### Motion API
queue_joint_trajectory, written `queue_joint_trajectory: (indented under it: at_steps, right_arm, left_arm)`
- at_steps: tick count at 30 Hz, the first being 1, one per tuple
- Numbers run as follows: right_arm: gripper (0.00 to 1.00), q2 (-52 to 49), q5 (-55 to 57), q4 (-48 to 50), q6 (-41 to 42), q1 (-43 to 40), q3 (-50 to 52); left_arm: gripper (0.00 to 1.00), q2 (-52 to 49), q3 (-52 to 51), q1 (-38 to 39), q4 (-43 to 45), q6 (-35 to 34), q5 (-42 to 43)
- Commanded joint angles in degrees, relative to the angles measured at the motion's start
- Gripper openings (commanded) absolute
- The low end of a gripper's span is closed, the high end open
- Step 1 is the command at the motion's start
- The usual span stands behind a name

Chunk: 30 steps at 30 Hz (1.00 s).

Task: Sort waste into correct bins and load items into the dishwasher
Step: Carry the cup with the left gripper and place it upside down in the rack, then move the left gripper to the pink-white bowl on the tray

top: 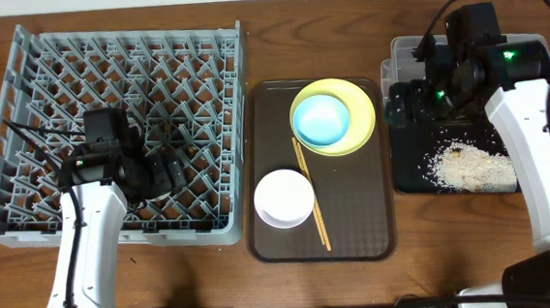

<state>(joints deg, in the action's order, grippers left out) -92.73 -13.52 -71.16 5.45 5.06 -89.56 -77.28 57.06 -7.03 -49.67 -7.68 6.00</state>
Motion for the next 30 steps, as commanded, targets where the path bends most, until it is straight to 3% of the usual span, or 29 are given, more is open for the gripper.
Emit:
queue_joint_trajectory:
  at_steps: [1, 8, 11, 14, 19, 30]
  right_arm:
    - [0.99, 0.96, 0.02, -0.44, -0.44, 0.15, -0.7]
    - [0.99, 1.03, 1.88, -0.2, -2.08, -0.66, -0.74]
    - [0.99, 1.36, 7.76, 0.63, 5.92, -3.56, -0.76]
    - [0.99, 1.6, 6.88, 1.81, 11.1, -7.56, -0.76]
    - [0.99, 1.62, -1.62, 1.9, 6.88, -11.82, -0.76]
    - [0.99, 1.62, -1.33, -0.39, 4.7, -13.73, -0.74]
  left_arm:
    - [0.99, 0.39, 2.54, -0.2, -0.31, -0.11, -0.66]
    - [1.0, 3.21, 11.13, 0.13, -3.04, -0.15, -0.59]
    - [1.0, 4.04, 13.25, 1.97, -4.66, -1.38, -0.44]
    - [1.0, 4.52, 13.27, 5.86, -5.62, -3.23, -0.44]
    - [1.0, 4.42, 13.25, 14.84, -7.8, -4.31, -0.42]
    - [0.99, 4.22, 12.35, 28.61, -3.1, -4.68, 7.72]
